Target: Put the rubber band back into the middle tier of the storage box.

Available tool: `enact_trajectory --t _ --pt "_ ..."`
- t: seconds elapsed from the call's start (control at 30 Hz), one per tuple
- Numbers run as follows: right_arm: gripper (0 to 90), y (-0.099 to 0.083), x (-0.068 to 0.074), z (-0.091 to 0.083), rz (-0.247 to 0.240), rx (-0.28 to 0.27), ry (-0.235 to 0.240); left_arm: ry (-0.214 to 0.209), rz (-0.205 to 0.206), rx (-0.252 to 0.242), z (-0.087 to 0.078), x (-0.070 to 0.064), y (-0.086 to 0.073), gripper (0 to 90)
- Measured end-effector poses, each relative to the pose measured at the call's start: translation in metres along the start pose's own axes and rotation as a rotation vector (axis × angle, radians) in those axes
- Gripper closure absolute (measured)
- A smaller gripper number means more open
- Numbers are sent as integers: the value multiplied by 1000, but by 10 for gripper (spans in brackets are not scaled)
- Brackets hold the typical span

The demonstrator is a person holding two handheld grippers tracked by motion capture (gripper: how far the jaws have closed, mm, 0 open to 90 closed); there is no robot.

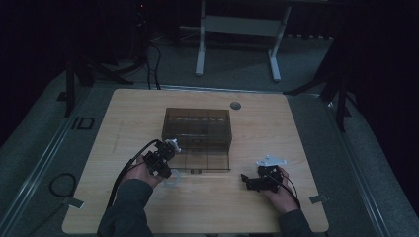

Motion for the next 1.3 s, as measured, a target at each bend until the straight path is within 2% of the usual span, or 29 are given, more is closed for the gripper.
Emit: enact_trajectory --t 0.33,0.63,1.2,1.23,1.3 --pt "115 0 0 0 -1 0 1 -7 -16 -27 -7 6 2 822" --pt "115 0 0 0 -1 1 1 -15 -51 -62 -12 13 4 822" --pt "115 0 0 0 0 1 1 -2 -79 -76 -12 18 12 821" --pt "114 0 0 0 -1 1 1 -6 -93 -80 -12 18 13 822" --pt "115 0 0 0 0 1 1 -4 -95 -76 -11 19 13 821"
Point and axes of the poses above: each handheld gripper's, and its own axes: z roughly forward along the jaws, y roughly out of its top, x roughly to its left, the point moved 6 cm from there along z, roughly forward along the jaws, and after that the axes turned 8 degrees about x, right-handed, at the moved point
